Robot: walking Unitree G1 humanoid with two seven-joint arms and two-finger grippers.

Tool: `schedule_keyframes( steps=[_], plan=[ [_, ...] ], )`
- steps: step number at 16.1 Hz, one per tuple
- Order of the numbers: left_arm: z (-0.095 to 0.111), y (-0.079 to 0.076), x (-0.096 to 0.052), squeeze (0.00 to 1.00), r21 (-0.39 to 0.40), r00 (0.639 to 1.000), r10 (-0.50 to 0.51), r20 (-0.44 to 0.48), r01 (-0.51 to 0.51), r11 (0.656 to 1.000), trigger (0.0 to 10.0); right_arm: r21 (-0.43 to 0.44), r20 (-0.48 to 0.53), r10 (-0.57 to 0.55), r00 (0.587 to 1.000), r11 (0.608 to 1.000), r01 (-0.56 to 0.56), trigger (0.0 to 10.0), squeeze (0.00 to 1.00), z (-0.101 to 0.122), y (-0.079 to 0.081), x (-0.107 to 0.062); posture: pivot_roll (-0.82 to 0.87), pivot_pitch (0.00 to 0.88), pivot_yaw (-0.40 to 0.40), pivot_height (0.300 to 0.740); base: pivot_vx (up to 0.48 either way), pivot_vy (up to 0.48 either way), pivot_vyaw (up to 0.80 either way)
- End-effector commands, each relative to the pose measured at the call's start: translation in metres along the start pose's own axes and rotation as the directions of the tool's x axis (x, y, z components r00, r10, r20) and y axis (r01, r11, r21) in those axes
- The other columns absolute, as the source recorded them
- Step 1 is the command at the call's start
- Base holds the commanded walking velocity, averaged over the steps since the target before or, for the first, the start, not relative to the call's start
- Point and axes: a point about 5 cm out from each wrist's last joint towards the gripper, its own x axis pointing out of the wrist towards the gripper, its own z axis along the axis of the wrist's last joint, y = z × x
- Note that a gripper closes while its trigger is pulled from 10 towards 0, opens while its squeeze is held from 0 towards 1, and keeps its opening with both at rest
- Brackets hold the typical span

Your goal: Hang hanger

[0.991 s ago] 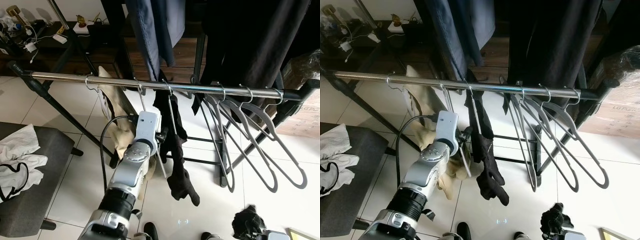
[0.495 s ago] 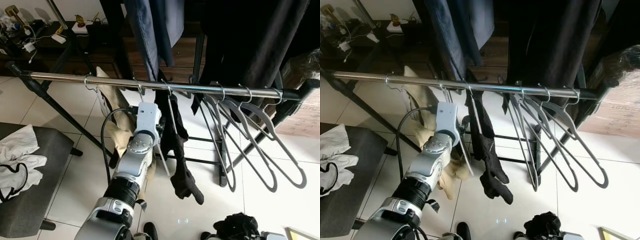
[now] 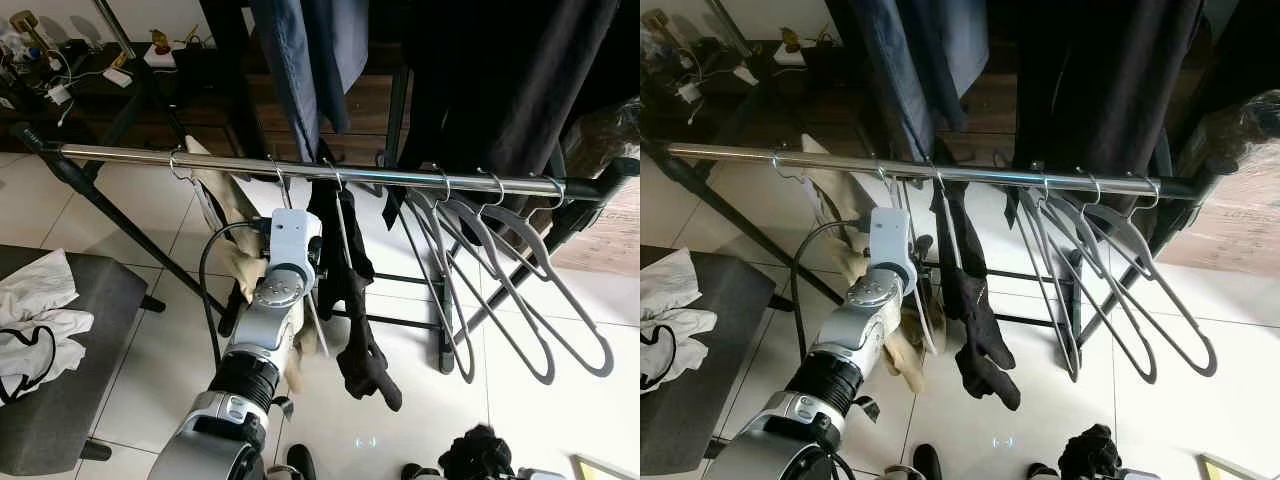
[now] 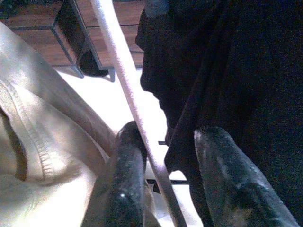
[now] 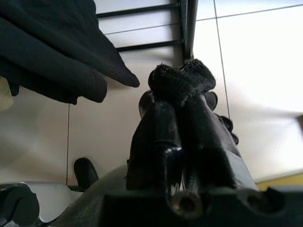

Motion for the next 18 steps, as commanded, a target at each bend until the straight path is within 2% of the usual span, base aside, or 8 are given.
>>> schedule_keyframes(
  steps=[1, 7, 11, 14, 18],
  plan=[
    [-0.013, 0.003, 0.000, 0.00, 0.006, 0.997, 0.015, -0.071, -0.015, 1.000, 0.0, 0.022, -0.065, -0.003, 0.998, 1.000, 0.004, 0.0, 0.00, -0.015, 0.001, -0.010, -0.11, 0.344, 0.100, 0.740, 0.000, 0.000, 0.00],
    [-0.023, 0.006, -0.001, 0.00, 0.008, 0.990, 0.035, -0.137, -0.034, 0.999, 0.0, 0.032, -0.094, 0.013, 0.996, 0.999, -0.010, 0.0, 0.00, -0.021, 0.004, -0.007, -0.11, 0.336, 0.102, 0.740, 0.000, 0.000, 0.00],
    [-0.012, 0.010, -0.003, 0.00, 0.017, 0.998, 0.020, -0.059, -0.019, 1.000, 0.0, 0.057, -0.120, 0.008, 0.993, 0.998, -0.001, 0.0, 0.00, -0.024, 0.006, -0.002, -0.10, 0.305, 0.103, 0.740, 0.000, 0.000, 0.00],
    [-0.003, 0.014, -0.009, 0.00, 0.041, 0.999, -0.026, 0.019, 0.025, 0.999, 0.0, 0.081, -0.160, 0.000, 0.987, 0.997, 0.013, 0.0, 0.00, -0.025, 0.009, 0.009, -0.08, 0.242, 0.100, 0.740, 0.000, 0.000, 0.00],
    [-0.006, 0.021, -0.023, 0.00, 0.058, 0.998, -0.042, 0.046, 0.039, 0.998, 0.0, 0.101, -0.222, -0.003, 0.975, 0.995, 0.026, 0.0, 0.00, -0.025, 0.010, 0.020, -0.08, 0.157, 0.088, 0.740, 0.000, 0.000, 0.00]
  ],
)
